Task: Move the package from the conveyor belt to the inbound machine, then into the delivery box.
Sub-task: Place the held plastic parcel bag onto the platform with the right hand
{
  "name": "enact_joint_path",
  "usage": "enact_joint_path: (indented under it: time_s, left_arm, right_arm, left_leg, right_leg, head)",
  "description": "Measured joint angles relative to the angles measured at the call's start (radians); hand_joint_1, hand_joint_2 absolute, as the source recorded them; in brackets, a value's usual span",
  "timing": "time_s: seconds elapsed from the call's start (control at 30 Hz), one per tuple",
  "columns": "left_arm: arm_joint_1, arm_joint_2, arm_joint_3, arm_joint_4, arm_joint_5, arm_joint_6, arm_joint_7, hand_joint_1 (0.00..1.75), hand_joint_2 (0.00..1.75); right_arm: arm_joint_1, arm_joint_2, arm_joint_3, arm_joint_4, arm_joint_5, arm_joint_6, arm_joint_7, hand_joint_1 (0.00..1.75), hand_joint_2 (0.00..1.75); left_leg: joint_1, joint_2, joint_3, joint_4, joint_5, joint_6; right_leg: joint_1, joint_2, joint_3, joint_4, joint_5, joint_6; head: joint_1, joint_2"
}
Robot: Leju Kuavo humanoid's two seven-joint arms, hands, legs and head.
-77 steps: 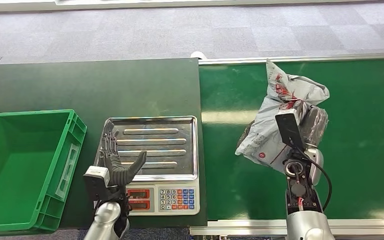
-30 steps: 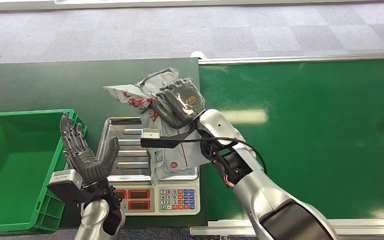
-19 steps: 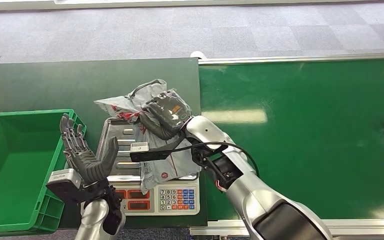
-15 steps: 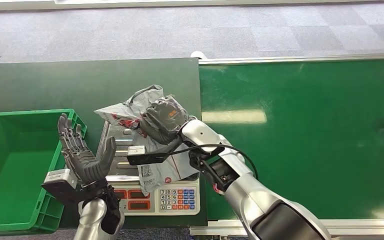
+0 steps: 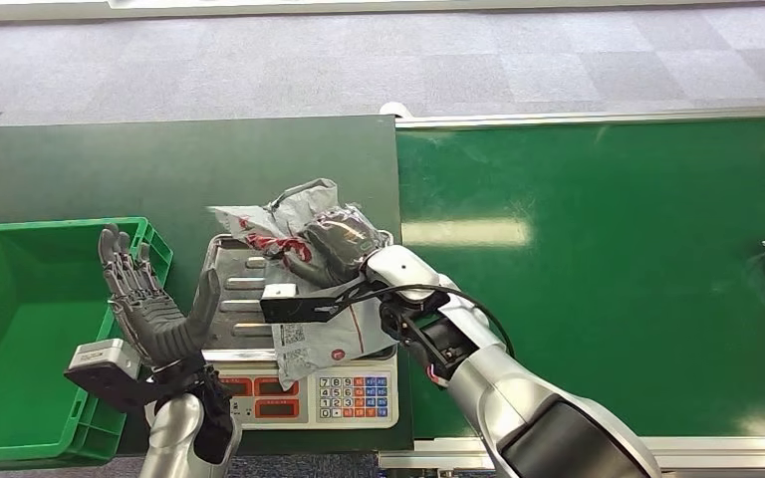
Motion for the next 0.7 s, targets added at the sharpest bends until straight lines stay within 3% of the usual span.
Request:
enact_joint_path:
  time_s: [0.3,0.53,0.7]
  left_arm:
    - [0.000,-0.006,0.013,-0.004,-0.001,-0.009,0.000,0.00,1.75]
    - [0.000,-0.008,0.021,-0.004,-0.001,-0.009,0.000,0.00,1.75]
    - [0.000,-0.008,0.028,-0.004,-0.002,-0.010,0.000,0.00,1.75]
  right_arm:
    - [0.000,0.019,-0.073,0.004,-0.161,-0.002,-0.132,0.00,0.00]
    - [0.000,0.022,-0.108,0.003,-0.180,-0.002,-0.149,0.00,0.00]
    - [0.005,0.022,-0.126,-0.017,-0.265,-0.024,-0.212,0.00,0.00]
  left_leg:
    - [0.000,0.000,0.000,0.000,0.000,0.000]
    - [0.000,0.000,0.000,0.000,0.000,0.000]
    - [0.000,0.000,0.000,0.000,0.000,0.000]
  right_leg:
    - [0.000,0.000,0.000,0.000,0.000,0.000]
    - [0.000,0.000,0.000,0.000,0.000,0.000]
    - [0.000,0.000,0.000,0.000,0.000,0.000]
  head:
    - [0.000,0.000]
    - [0.000,0.000]
    - [0.000,0.000]
